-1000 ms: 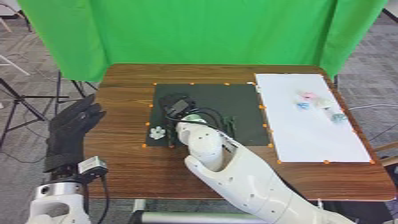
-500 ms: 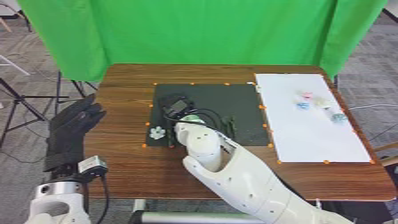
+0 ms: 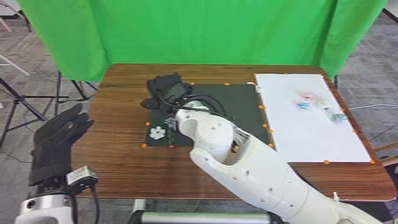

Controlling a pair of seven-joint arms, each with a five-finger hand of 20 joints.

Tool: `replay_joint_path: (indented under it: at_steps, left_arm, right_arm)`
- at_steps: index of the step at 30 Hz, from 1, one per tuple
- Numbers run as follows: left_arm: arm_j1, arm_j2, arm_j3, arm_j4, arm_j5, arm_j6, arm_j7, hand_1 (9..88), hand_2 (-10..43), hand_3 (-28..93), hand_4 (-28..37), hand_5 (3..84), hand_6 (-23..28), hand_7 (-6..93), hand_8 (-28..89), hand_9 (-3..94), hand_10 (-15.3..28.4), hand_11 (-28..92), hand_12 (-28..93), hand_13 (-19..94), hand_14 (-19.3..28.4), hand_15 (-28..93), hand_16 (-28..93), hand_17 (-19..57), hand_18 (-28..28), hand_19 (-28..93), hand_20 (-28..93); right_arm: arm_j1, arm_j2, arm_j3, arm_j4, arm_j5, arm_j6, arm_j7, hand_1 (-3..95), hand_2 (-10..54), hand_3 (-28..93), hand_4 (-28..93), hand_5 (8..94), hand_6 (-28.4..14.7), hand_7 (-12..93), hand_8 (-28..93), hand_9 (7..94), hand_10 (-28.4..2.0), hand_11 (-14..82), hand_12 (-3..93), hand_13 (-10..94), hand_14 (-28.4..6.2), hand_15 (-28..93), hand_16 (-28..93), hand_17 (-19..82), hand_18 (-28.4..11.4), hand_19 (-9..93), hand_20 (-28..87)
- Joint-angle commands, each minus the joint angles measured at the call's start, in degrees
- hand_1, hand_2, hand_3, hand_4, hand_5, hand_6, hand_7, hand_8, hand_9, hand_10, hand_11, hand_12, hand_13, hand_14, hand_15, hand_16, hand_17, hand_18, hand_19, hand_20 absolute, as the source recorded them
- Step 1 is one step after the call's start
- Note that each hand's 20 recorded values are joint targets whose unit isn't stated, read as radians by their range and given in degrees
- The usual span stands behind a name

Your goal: Arrange flowers

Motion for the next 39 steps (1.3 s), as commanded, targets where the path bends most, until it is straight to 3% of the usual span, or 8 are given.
replay_joint_path:
  at_steps: [1,7,12,17,22,30,31,39]
  left_arm:
    - [2.4,-2.27,-1.11,-1.28,1.74,0.20,-0.97,26.1,6.1,84,-19.2,40.9,11.0,15.8,-11,34.7,20.1,37,5,23,26.7,63,-18,-9.2,21.0,60,1]
    - [2.9,-3.09,-1.21,-1.45,2.30,0.07,-1.04,25.9,6.1,83,-19.6,40.9,10.9,15.8,-11,34.7,20.1,37,5,23,26.7,63,-18,-9.2,21.0,60,1]
    - [4.1,-3.70,-1.11,-1.90,2.54,0.33,-1.24,25.8,6.1,83,-20.0,40.8,11.0,15.8,-11,34.7,20.1,37,5,23,26.7,63,-18,-9.2,21.0,60,1]
    - [4.0,-3.93,-0.57,-1.84,2.43,0.33,-1.03,25.6,5.9,83,-20.2,40.8,11.0,15.7,-11,34.6,20.2,37,5,23,26.7,63,-18,-9.2,21.0,60,1]
    - [4.0,-4.00,-0.07,-1.92,2.35,0.81,-0.59,25.5,5.9,84,-20.3,40.7,10.9,15.7,-11,34.5,20.1,36,5,23,26.7,63,-18,-9.3,21.0,60,1]
    - [3.9,-4.53,-0.01,-2.03,2.89,0.39,-1.26,25.5,5.9,83,-20.4,40.5,10.9,15.6,-11,34.4,20.1,36,6,23,26.7,63,-17,-9.3,21.1,59,1]
    - [3.9,-3.94,0.32,-2.00,2.29,0.78,-0.77,25.5,5.9,83,-20.4,40.5,10.9,15.6,-11,34.4,20.1,36,6,23,26.7,63,-17,-9.3,21.0,59,1]
    - [3.7,-3.99,0.47,-1.92,2.43,0.60,-0.80,25.5,5.8,83,-20.4,40.5,10.9,15.6,-11,34.4,20.1,36,6,23,26.7,63,-17,-9.3,21.1,59,1]
  right_arm:
    - [7.1,11.7,-0.9,-6.7,6.9,2.0,4.2,20.2,12.7,80,-24,65.4,-8.9,17,-10,67.9,-18.5,31.0,19.1,66,-11.1,71,16,28,-21.7,87,-2]
    - [6.4,20.8,1.2,-11.2,9.3,1.6,4.9,21.7,12.9,81,-23,63.8,-8.4,17,-10,66.6,-18.5,29.3,18.9,66,-11.4,71,16,27,-21.8,86,-1]
    - [-1.3,24.7,11.0,-12.9,7.5,-3.4,2.3,22.6,11.4,82,-23,62.3,-7.9,17,-10,65.1,-18.5,28.5,18.9,65,-11.5,71,16,26,-21.7,86,-1]
    - [-5.3,31.0,14.5,-13.5,10.4,-3.7,5.4,23.1,10.0,82,-22,60.5,-8.1,17,-10,63.1,-18.7,27.4,18.7,64,-11.5,71,16,26,-21.7,86,0]
    - [-10.2,33.9,19.6,-12.5,10.2,-5.9,6.1,24.5,7.1,82,-23,57.9,-8.7,16,-10,60.4,-19.1,26.7,18.5,64,-11.5,72,16,27,-21.7,86,1]
    - [-17.4,37.3,27.6,-11.9,12.4,-7.6,10.8,25.4,5.3,82,-23,56.3,-9.5,15,-9,58.0,-19.9,25.5,18.2,63,-11.1,73,16,29,-21.7,88,1]
    - [-17.9,38.0,28.1,-11.7,12.9,-7.7,11.8,25.5,5.2,82,-23,56.1,-9.6,15,-9,57.9,-20.0,25.4,18.2,63,-11.1,74,16,29,-21.8,88,1]
    - [-21.8,39.7,32.7,-9.8,15.5,-10.6,17.2,25.8,4.3,82,-23,53.8,-10.8,14,-9,55.0,-21.3,23.2,17.7,63,-10.9,77,16,32,-22.1,91,1]
